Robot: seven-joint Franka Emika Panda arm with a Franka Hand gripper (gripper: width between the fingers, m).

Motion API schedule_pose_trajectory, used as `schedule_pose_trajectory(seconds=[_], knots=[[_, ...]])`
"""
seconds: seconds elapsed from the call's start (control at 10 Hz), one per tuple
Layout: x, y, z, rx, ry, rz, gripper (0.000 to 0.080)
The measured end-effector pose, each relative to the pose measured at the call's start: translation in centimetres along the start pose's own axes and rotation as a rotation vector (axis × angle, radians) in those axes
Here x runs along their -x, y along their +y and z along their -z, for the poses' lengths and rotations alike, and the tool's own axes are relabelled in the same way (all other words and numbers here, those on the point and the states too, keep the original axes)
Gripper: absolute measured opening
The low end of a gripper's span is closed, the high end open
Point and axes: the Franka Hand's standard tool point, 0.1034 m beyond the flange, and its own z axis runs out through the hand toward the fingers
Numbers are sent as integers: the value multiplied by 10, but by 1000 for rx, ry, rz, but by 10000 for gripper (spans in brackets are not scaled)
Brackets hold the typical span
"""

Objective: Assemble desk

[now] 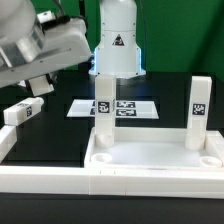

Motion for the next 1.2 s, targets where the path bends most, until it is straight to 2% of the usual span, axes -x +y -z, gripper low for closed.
schedule_pose_trajectory(seconds=[0.1,0.3,0.5,0.6,0.7,0.8,1.0,1.1,1.2], knots=[[-5,4,2,15,68,1,290],[-6,6,4,23,179,-13,290],[-12,-1,18,-12,308,-46,291],[-19,-5,28,-19,350,-73,291],[-30,-7,43,-2,428,-79,290],[-36,-6,56,58,521,-78,290],[-32,2,52,90,619,-93,291],[-32,8,55,119,690,-101,291],[-30,9,56,132,737,-115,291]])
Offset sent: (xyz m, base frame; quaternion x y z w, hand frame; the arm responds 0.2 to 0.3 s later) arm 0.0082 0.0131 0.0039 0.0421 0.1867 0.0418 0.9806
